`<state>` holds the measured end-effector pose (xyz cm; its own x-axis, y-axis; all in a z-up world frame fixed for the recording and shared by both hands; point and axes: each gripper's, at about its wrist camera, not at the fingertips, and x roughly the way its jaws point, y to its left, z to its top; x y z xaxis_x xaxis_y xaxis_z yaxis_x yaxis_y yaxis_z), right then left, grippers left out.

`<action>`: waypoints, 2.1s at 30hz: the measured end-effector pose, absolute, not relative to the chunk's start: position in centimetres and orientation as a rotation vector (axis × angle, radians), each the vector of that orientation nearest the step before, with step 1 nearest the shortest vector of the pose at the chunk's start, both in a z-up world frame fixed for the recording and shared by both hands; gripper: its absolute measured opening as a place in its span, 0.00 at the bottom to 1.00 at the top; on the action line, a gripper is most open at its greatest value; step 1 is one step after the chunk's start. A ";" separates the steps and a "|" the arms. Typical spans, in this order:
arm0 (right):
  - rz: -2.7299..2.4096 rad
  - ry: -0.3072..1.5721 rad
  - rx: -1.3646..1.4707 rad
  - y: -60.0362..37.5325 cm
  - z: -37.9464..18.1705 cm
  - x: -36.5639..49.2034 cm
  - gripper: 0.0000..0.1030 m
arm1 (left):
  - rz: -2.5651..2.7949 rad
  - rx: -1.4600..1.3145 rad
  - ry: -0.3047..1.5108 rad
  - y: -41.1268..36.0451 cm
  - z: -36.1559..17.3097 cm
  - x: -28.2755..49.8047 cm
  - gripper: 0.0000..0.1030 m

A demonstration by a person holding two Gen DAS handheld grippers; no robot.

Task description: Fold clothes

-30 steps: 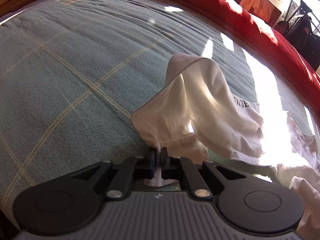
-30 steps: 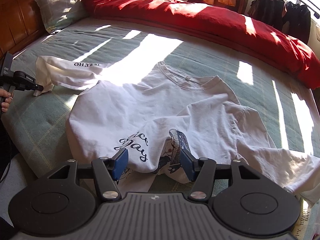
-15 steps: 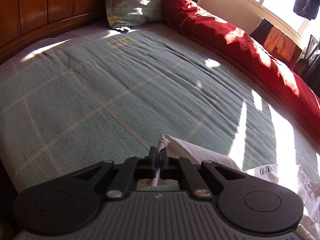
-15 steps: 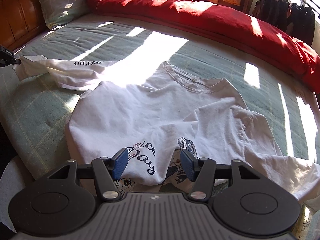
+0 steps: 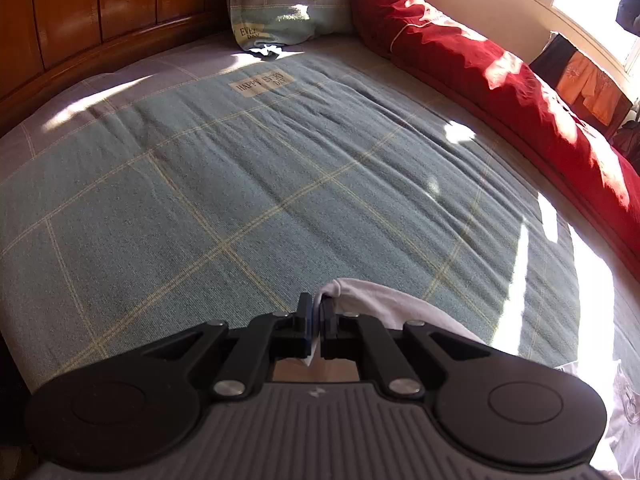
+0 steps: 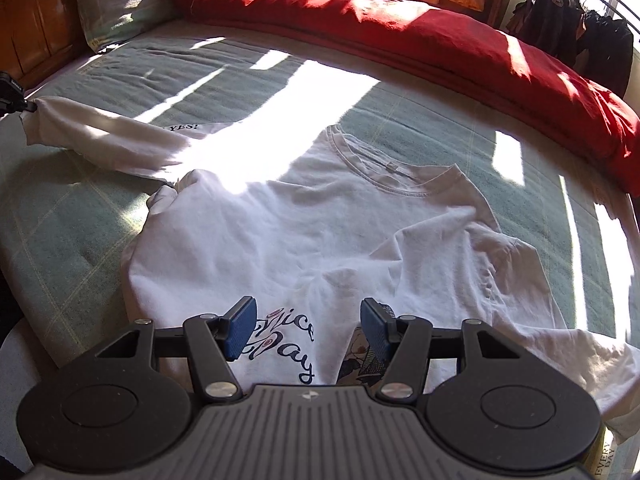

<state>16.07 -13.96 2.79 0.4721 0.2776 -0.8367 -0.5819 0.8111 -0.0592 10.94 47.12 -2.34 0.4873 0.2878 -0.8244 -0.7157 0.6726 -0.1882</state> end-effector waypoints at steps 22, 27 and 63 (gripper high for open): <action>0.566 0.967 -0.312 -13.7 1.1 17.9 0.60 | 0.598 -0.475 0.966 45.3 -1.4 14.4 0.33; 0.579 0.959 -0.288 -14.3 1.1 17.9 0.60 | 0.336 -0.380 1.011 38.3 -0.9 19.0 0.35; 0.559 0.976 -0.140 -18.8 -3.5 22.9 0.60 | -0.042 0.055 1.086 24.1 -6.1 32.8 0.01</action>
<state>22.86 -18.81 -3.48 0.4321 0.3855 -0.8153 -0.5078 0.8511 0.1333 32.83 24.12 -6.09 0.4659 -0.0068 -0.8848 0.0614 0.9978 0.0246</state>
